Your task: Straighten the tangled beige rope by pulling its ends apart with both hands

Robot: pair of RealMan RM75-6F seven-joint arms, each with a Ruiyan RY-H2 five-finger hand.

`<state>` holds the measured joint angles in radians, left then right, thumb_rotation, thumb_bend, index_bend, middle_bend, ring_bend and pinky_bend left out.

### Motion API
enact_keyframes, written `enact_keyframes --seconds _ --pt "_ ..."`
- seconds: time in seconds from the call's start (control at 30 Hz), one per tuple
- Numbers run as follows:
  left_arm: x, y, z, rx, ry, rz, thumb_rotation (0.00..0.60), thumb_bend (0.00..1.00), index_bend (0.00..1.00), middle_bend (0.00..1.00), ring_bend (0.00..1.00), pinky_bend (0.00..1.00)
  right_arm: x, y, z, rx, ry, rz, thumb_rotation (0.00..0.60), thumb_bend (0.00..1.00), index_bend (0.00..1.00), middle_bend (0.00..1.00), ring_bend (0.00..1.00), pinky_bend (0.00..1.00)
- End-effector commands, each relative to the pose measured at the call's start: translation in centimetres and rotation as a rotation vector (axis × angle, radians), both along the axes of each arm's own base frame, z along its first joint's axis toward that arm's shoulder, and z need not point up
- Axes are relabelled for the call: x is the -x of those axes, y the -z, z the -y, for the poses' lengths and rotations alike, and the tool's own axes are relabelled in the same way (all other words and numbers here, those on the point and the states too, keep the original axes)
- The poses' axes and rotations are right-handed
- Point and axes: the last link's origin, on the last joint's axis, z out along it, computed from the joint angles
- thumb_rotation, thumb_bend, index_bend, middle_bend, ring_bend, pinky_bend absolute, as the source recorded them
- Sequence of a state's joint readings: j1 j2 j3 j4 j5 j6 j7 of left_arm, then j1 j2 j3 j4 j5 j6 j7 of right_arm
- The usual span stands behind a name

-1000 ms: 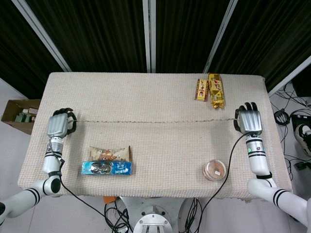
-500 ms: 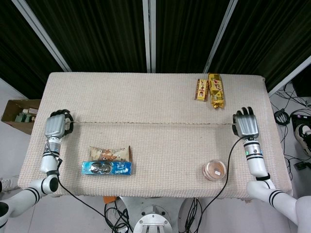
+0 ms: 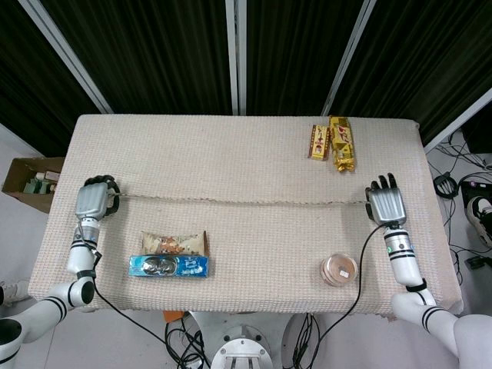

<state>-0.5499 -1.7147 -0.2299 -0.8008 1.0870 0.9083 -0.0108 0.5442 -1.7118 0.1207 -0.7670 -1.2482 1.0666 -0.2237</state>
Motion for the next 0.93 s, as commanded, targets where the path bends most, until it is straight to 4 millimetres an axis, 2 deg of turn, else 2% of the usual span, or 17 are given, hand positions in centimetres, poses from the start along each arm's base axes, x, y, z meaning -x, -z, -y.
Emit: enact_keyframes --seconds 0.03,0.2,0.3,0.37,0.47,0.6,0.7,0.8,0.93 --pt "-0.1 -0.1 0.1 0.009 -0.005 -0.006 0.6 0.48 0.29 0.19 0.15 0.15 0.1 -0.4 -0.1 0.017 0.016 0.029 0.6 0.36 0.45 0.31 0.11 0.12" --pt "-0.7 -0.9 0.6 -0.018 0.008 -0.006 0.6 0.35 0.17 0.16 0.14 0.15 0.1 -2.2 -0.6 0.063 0.022 0.055 0.6 0.2 0.24 0.25 0.05 0.09" --pt "-1.1 -2.3 1.1 -0.056 0.024 -0.003 0.6 0.27 0.15 0.14 0.14 0.15 -0.1 -4.2 -1.2 0.093 0.029 0.074 0.6 0.17 0.16 0.22 0.03 0.07" --pt "-1.4 -3.8 1.5 -0.106 0.04 0.011 0.6 0.23 0.15 0.14 0.14 0.15 -0.2 -5.7 -1.9 0.101 0.036 0.098 0.6 0.17 0.15 0.21 0.03 0.07" --pt "-1.7 -6.6 2.9 -0.164 0.08 0.029 0.6 0.22 0.14 0.15 0.14 0.15 -0.4 -8.7 -3.7 0.094 0.049 0.145 0.6 0.18 0.15 0.21 0.03 0.07" --pt "-1.1 -10.6 6.3 -0.178 0.107 0.023 0.6 0.22 0.15 0.15 0.14 0.15 -0.3 -12.9 -7.2 0.111 0.074 0.206 0.6 0.19 0.15 0.2 0.03 0.07" --pt "-0.7 -13.0 9.5 -0.212 0.115 -0.015 0.6 0.22 0.16 0.15 0.14 0.15 0.1 -15.1 -10.0 0.145 0.082 0.25 0.6 0.19 0.15 0.2 0.03 0.07" --pt "-0.6 -14.7 12.9 -0.245 0.117 -0.04 0.6 0.22 0.18 0.16 0.14 0.15 0.4 -16.6 -12.8 0.175 0.08 0.284 0.6 0.2 0.15 0.2 0.03 0.08" --pt "-0.9 -15.8 17.0 -0.266 0.111 -0.063 0.6 0.22 0.19 0.16 0.14 0.15 0.7 -17.6 -15.7 0.189 0.079 0.319 0.6 0.21 0.15 0.2 0.03 0.09"
